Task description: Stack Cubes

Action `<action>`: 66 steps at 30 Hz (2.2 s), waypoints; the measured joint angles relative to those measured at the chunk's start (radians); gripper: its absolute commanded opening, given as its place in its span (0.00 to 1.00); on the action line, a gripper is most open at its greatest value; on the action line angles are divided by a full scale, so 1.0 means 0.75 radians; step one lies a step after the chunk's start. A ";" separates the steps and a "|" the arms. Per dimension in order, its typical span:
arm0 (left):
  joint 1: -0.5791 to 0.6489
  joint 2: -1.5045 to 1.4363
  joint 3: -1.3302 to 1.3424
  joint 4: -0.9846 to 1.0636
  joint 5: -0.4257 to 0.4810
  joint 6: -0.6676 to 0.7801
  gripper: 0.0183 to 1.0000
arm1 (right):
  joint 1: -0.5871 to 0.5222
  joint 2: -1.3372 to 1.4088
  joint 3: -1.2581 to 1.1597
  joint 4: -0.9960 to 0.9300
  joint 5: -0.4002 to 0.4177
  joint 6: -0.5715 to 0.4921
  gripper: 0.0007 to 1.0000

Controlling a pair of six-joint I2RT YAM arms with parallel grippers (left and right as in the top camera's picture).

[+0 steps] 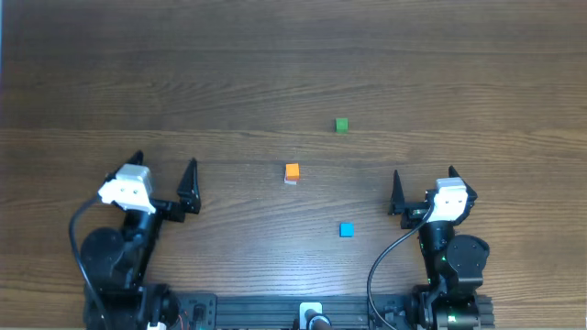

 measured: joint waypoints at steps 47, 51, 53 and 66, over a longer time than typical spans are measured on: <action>0.024 -0.245 -0.290 0.078 0.045 0.060 1.00 | 0.000 0.000 -0.002 0.019 0.001 0.000 0.99; 0.024 -0.245 -0.290 0.079 0.045 0.061 1.00 | 0.000 0.000 -0.006 0.141 0.001 0.060 0.99; 0.024 -0.245 -0.290 0.079 0.045 0.061 1.00 | 0.000 0.000 -0.006 0.182 -0.001 0.125 0.99; 0.024 -0.247 -0.290 0.080 0.045 0.060 1.00 | 0.000 0.173 0.149 0.063 -0.121 0.233 0.99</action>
